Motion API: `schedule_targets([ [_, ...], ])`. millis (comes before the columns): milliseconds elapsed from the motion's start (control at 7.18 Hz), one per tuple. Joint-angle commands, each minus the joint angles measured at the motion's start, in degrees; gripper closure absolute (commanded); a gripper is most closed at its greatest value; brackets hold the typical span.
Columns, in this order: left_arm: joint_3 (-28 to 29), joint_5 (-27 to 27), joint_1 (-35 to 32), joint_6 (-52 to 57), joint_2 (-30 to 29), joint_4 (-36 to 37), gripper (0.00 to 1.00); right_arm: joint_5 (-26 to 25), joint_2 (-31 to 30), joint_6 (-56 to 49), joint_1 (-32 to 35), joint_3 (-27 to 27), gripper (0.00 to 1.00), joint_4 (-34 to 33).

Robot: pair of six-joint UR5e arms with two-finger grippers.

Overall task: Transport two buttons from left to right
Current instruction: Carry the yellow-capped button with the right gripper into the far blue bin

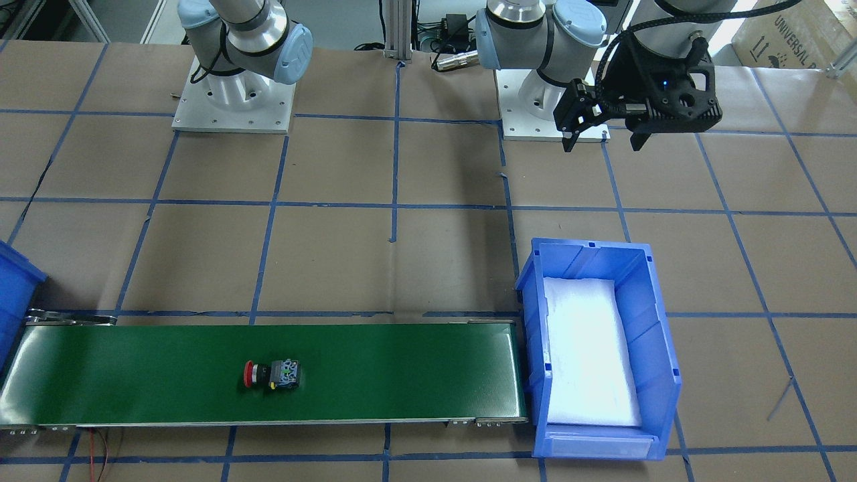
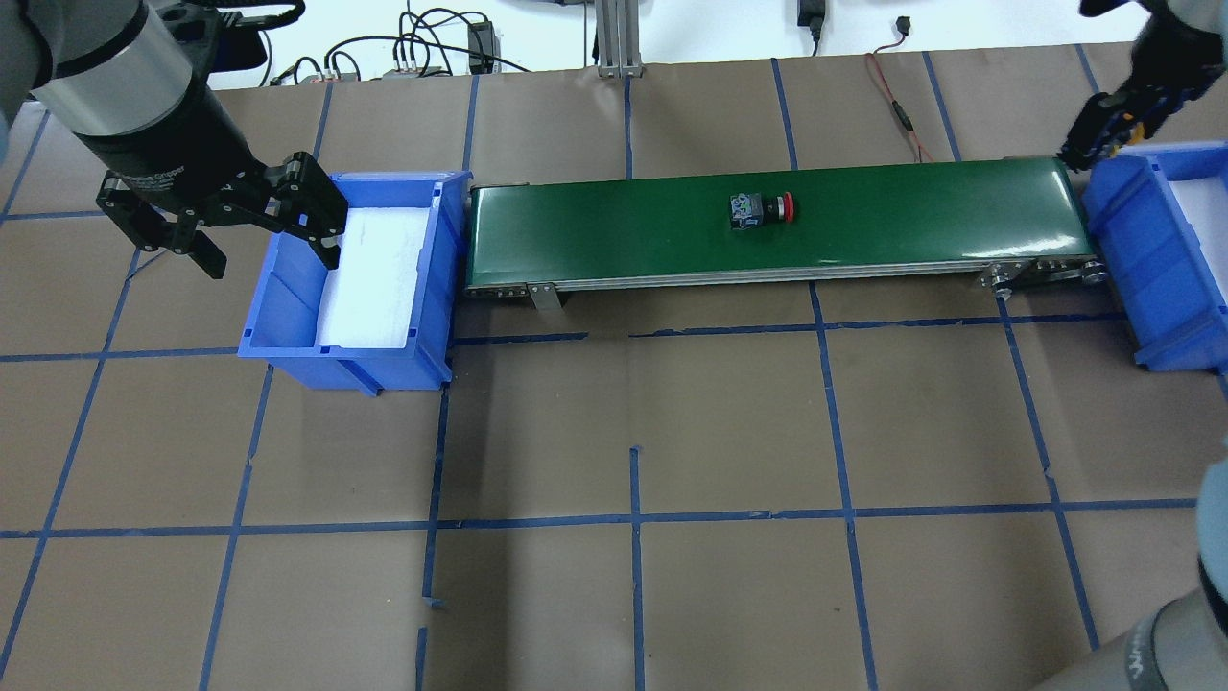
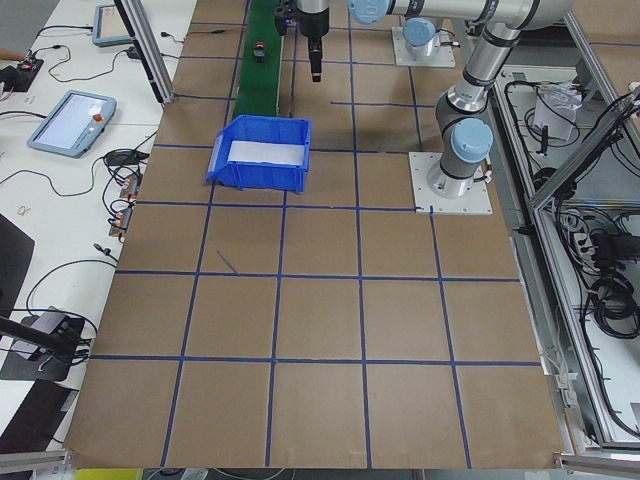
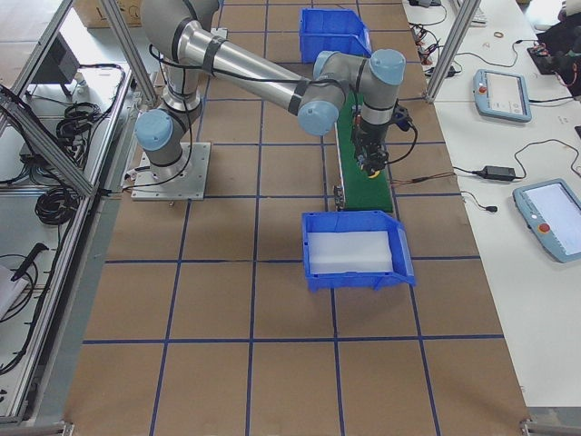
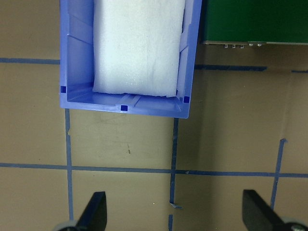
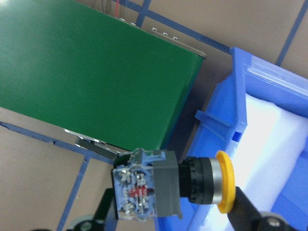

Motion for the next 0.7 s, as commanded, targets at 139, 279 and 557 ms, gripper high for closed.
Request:
schedule_targets([
  [139,0.03,0.00,0.00,0.00,-0.01,0.00,0.00,1.25,3.38,-11.20,-5.76,-2.75,0.85,-0.15],
  [279,0.03,0.00,0.00,0.00,-0.01,0.00,0.00,1.43,5.93,-14.81,-6.38,-5.29,0.85,-0.24],
  [557,0.03,0.00,0.00,-0.09,-0.01,0.00,0.00,1.52,9.11,-19.66,-9.53,-7.95,0.85,-0.24],
])
